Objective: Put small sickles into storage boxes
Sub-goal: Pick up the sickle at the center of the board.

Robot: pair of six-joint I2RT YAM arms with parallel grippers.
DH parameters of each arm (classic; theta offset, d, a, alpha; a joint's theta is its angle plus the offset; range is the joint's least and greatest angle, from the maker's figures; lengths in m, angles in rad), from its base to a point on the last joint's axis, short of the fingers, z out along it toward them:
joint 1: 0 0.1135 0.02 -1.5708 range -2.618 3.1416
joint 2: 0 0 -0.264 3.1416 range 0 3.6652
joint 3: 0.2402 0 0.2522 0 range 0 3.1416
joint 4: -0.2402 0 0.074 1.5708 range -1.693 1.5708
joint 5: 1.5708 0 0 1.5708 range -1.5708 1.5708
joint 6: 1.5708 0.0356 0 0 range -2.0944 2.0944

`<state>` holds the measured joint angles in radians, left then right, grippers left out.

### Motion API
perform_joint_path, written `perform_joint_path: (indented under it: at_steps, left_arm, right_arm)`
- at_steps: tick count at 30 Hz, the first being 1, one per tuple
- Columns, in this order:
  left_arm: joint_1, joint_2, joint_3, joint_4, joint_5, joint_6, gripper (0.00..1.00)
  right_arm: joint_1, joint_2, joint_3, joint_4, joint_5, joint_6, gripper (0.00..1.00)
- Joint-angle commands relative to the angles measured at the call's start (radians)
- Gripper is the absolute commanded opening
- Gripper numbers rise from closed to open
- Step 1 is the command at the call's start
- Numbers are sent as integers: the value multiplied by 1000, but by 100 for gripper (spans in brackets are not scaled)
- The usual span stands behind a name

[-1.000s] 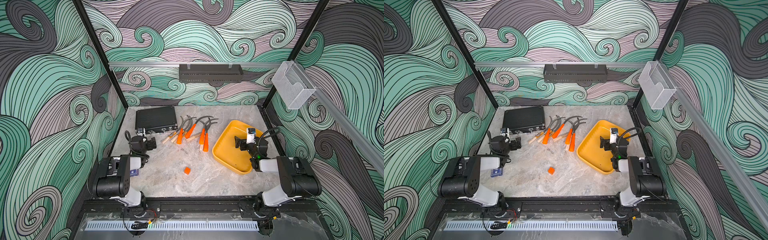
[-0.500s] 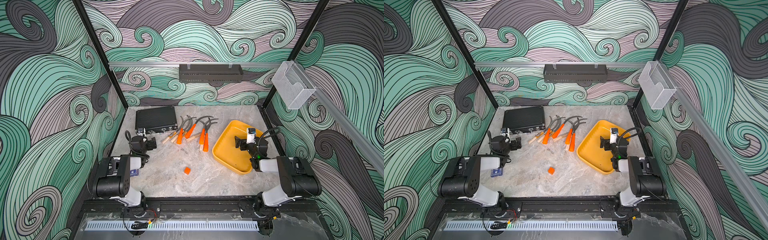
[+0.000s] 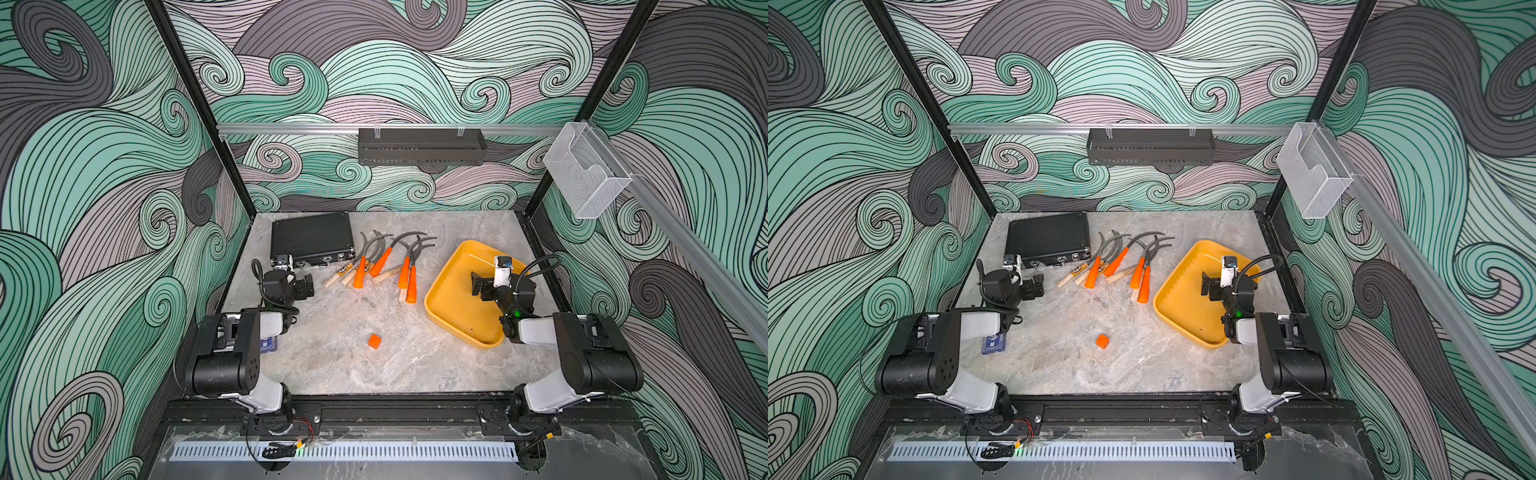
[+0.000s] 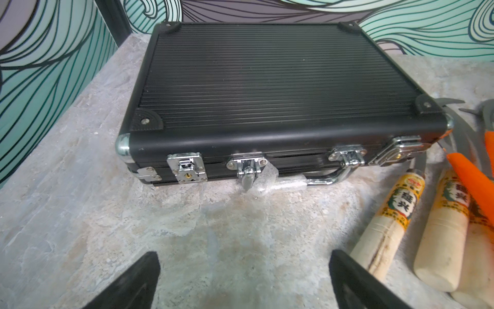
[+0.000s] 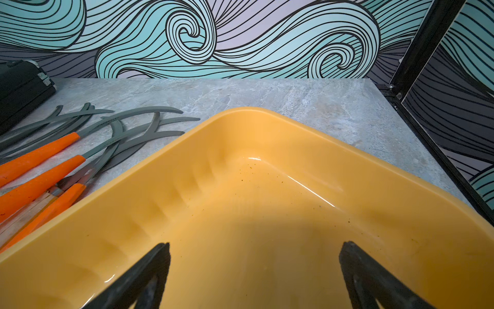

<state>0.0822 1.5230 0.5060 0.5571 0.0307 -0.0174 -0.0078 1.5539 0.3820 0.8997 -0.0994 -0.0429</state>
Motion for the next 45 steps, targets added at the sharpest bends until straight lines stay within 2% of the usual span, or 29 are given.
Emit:
perform_joint_path:
  at_steps: [1, 5, 8, 11, 14, 17, 19, 21, 25, 28, 33, 35, 38, 40, 42, 45]
  left_arm:
    - [-15, -39, 135, -215, 23, 41, 99]
    - [-19, -60, 180, -332, 8, 81, 99]
    - [-19, -120, 203, -400, -5, 95, 98]
    - [-19, -168, 261, -500, -1, 125, 99]
    - [-19, -181, 378, -664, -9, 134, 99]
    - [-20, -178, 539, -866, -34, 106, 99]
    - [-19, -173, 626, -966, -26, 109, 98]
    - [-19, -171, 693, -1031, 0, 139, 99]
    - [-19, -169, 816, -1144, 44, 174, 99]
    - [-20, -154, 913, -1244, 76, 193, 98]
    - [-19, -128, 1018, -1363, 81, 241, 98]
    - [-19, -114, 1053, -1403, 73, 261, 98]
    - [-19, -76, 1116, -1461, 68, 277, 98]
    - [-19, -55, 1154, -1494, 61, 278, 98]
    - [-19, -35, 1190, -1525, 37, 264, 98]
    - [-19, -26, 1212, -1539, 1, 249, 98]
  right_arm:
    - [2, -42, 47, -93, 59, 26, 99]
    - [4, -119, 66, -193, 97, 37, 99]
    - [5, -239, 102, -333, 139, 56, 99]
    - [9, -343, 219, -607, 125, 112, 99]
    - [9, -362, 419, -980, 132, 295, 99]
    - [12, -303, 603, -1301, -42, 381, 99]
    - [19, -285, 663, -1408, -180, 443, 99]
    - [70, -301, 685, -1454, -273, 485, 99]
    - [205, -393, 677, -1479, -300, 591, 99]
    - [256, -416, 677, -1516, -430, 711, 99]
    - [353, -462, 702, -1603, -502, 781, 99]
    - [387, -458, 714, -1629, -530, 783, 99]
    - [402, -434, 811, -1705, -571, 672, 99]
    - [402, -424, 825, -1640, -688, 670, 99]
    - [402, -423, 789, -1477, -831, 761, 99]
    - [402, -453, 700, -1324, -867, 885, 99]
